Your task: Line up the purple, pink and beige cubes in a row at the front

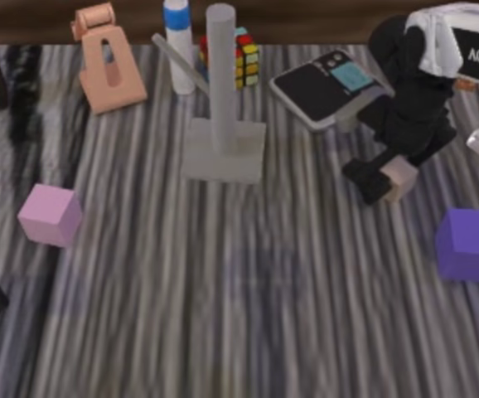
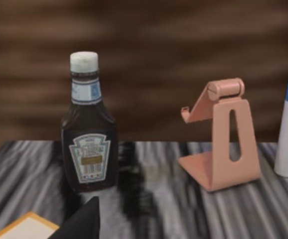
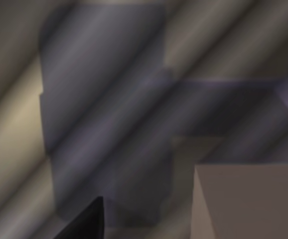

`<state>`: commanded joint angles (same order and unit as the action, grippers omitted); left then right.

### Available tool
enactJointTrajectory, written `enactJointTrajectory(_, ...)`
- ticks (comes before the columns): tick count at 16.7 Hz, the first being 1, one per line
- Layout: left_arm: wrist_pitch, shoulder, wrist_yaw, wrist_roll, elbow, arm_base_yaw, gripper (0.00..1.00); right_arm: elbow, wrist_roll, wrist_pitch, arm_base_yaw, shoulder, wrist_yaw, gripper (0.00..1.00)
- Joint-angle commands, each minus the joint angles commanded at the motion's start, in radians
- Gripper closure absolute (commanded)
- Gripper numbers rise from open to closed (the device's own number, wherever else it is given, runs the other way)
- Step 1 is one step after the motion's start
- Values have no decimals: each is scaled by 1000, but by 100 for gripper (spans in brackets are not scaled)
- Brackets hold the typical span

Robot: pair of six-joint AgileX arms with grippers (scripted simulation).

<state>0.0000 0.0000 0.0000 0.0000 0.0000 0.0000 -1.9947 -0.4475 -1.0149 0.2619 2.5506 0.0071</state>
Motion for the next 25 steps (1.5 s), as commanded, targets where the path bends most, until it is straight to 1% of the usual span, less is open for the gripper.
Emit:
enactJointTrajectory(12,0,0,0,0,0,0,0,0,0,0,0,0,0,98)
enactJointTrajectory(13,0,0,0,0,0,0,0,0,0,0,0,0,0,100)
enactJointTrajectory(20,0,0,0,0,0,0,0,0,0,0,0,0,0,100)
enactJointTrajectory(21,0,0,0,0,0,0,0,-3,9,-13,-1,-34,-11,100)
enactJointTrajectory(23,0,0,0,0,0,0,0,-19,7,-30,1,-37,-12,100)
enactJointTrajectory(25,0,0,0,0,0,0,0,-65,7,-88,3,-51,-12,100)
